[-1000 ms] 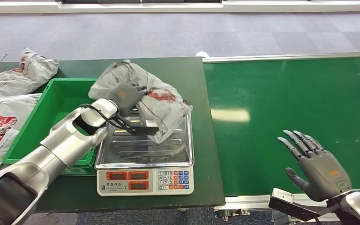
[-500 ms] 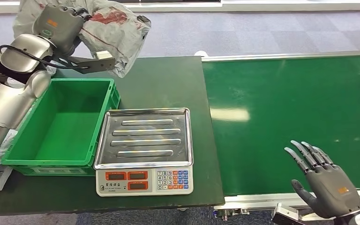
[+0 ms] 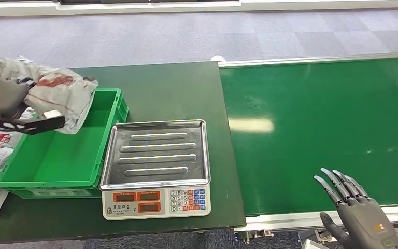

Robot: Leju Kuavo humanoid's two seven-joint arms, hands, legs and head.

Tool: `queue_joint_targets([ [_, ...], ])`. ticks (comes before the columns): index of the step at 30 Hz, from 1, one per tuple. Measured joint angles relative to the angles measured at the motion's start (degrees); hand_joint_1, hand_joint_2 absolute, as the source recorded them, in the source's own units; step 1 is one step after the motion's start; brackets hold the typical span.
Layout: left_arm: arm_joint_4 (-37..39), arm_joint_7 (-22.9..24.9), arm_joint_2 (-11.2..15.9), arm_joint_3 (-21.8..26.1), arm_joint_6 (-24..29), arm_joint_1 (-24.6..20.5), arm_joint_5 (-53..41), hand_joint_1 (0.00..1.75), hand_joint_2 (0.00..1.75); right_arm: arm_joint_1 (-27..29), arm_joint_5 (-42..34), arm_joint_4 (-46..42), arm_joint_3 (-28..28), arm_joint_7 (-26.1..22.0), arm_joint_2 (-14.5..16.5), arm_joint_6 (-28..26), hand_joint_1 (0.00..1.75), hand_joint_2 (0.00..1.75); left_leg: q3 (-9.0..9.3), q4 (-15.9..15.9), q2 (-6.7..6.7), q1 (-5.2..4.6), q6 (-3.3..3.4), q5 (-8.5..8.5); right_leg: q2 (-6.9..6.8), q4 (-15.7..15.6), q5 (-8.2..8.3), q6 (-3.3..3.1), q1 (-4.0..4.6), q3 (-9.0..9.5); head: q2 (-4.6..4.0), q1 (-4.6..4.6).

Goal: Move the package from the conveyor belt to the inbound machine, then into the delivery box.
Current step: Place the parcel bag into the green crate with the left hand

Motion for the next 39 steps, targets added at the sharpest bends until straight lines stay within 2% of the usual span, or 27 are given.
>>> queue_joint_targets([
  [2, -2.10, 0.13, 1.60, 4.63, 0.34, 6.21, -0.57, 1.75, 1.75, 0.16, 0.21, -0.21, -0.08, 0.08, 0.36, -0.01, 0.00, 1.75, -0.06, 0.00, -0.08, 0.02, 0.00, -0.02, -0.06, -0.01, -0.03, -0.04, 0.03, -0.03, 0.00, 0.00],
  [6, -5.13, 0.10, 3.03, 11.74, -0.17, 14.31, -2.37, 1.75, 1.75, 0.29, 0.61, -0.43, -0.25, 0.14, 0.92, -0.04, 0.00, 1.75, -0.14, 0.01, -0.26, 0.03, 0.02, -0.03, -0.22, -0.02, -0.04, -0.04, 0.03, 0.02, 0.00, 0.01],
  [10, -7.56, -1.04, 1.81, 19.65, 0.30, 22.53, -7.21, 1.75, 1.75, 0.86, 1.63, -0.84, -0.27, 0.85, 1.64, -0.34, 0.00, 1.75, -0.10, 0.02, -0.16, 0.03, 0.01, -0.09, -0.16, -0.03, -0.04, -0.04, 0.03, 0.00, 0.00, 0.01],
  [14, -8.60, -2.05, 0.05, 24.59, 0.19, 26.73, -9.42, 1.75, 1.75, 1.05, 1.89, -1.16, -0.27, 1.13, 2.15, -0.52, 0.00, 1.75, -0.11, 0.03, -0.23, 0.04, 0.01, -0.09, -0.21, -0.03, -0.04, -0.04, 0.04, 0.03, 0.00, 0.01],
  [15, -8.80, -2.39, -0.41, 25.49, 0.00, 27.45, -9.70, 1.62, 1.75, 1.06, 1.94, -1.22, -0.26, 1.14, 2.25, -0.53, 0.00, 1.75, -0.11, 0.03, -0.24, 0.04, 0.01, -0.09, -0.22, -0.03, -0.04, -0.04, 0.04, 0.04, 0.00, 0.01],
  [16, -9.01, -2.83, -0.94, 26.27, -0.20, 28.13, -9.91, 1.19, 1.75, 1.06, 2.06, -1.28, -0.24, 1.15, 2.37, -0.52, 0.00, 1.75, -0.11, 0.02, -0.24, 0.04, 0.01, -0.09, -0.22, -0.03, -0.04, -0.04, 0.04, 0.05, 0.00, 0.01],
  [18, -9.49, -3.71, -2.36, 27.27, -0.22, 29.32, -10.52, 0.31, 0.87, 1.03, 2.52, -1.31, -0.11, 1.25, 2.66, -0.52, 0.00, 1.75, -0.11, 0.02, -0.25, 0.04, 0.01, -0.09, -0.23, -0.03, -0.04, -0.04, 0.04, 0.06, 0.00, 0.00],
  [19, -9.82, -4.06, -3.31, 27.50, -0.02, 29.80, -11.04, 0.00, 0.44, 1.01, 2.83, -1.31, 0.01, 1.43, 2.81, -0.55, 0.00, 1.75, -0.10, 0.02, -0.28, 0.04, 0.01, -0.09, -0.26, -0.03, -0.04, -0.04, 0.03, 0.07, 0.00, 0.01],
  [20, -10.22, -4.28, -4.49, 27.60, 0.26, 30.19, -11.79, 0.00, 0.00, 0.99, 3.15, -1.31, 0.15, 1.66, 2.97, -0.63, 0.00, 1.75, -0.10, 0.03, -0.33, 0.03, 0.01, -0.09, -0.31, -0.04, -0.04, -0.04, 0.03, 0.08, 0.00, 0.00],
  [25, -11.94, -3.41, -10.80, 26.69, 2.21, 30.53, -16.27, 0.00, 0.00, 0.72, 4.25, -1.31, 0.85, 2.75, 3.53, -1.16, 0.00, 1.75, -0.12, 0.08, -0.46, 0.02, 0.02, -0.09, -0.55, -0.04, -0.05, -0.03, 0.02, 0.12, 0.00, 0.01],
  [29, -13.66, -3.27, -14.66, 25.30, 3.72, 29.64, -18.05, 0.00, 0.00, -0.15, 4.94, -1.31, 1.47, 3.20, 3.79, -1.08, 0.00, 1.75, -0.11, 0.10, -0.45, 0.01, 0.02, -0.09, -0.56, -0.04, -0.04, -0.02, 0.02, 0.12, 0.00, 0.01],
  [33, -15.75, -3.54, -16.28, 24.23, 4.91, 28.31, -18.35, 0.00, 0.00, -0.17, 5.27, -1.33, 1.85, 3.92, 3.84, -1.15, 0.00, 1.75, -0.12, 0.11, -0.46, 0.02, 0.02, -0.09, -0.57, -0.04, -0.04, -0.02, 0.03, 0.12, 0.00, 0.01],
  [39, -18.56, -4.44, -16.48, 23.72, 5.49, 24.66, -13.86, 0.00, 0.00, -0.02, 5.26, -1.73, 2.01, 4.39, 3.84, -1.80, 0.00, 1.75, -0.13, 0.11, -0.47, 0.06, 0.01, -0.08, -0.58, -0.04, -0.04, -0.03, 0.07, 0.11, 0.00, 0.01],
])
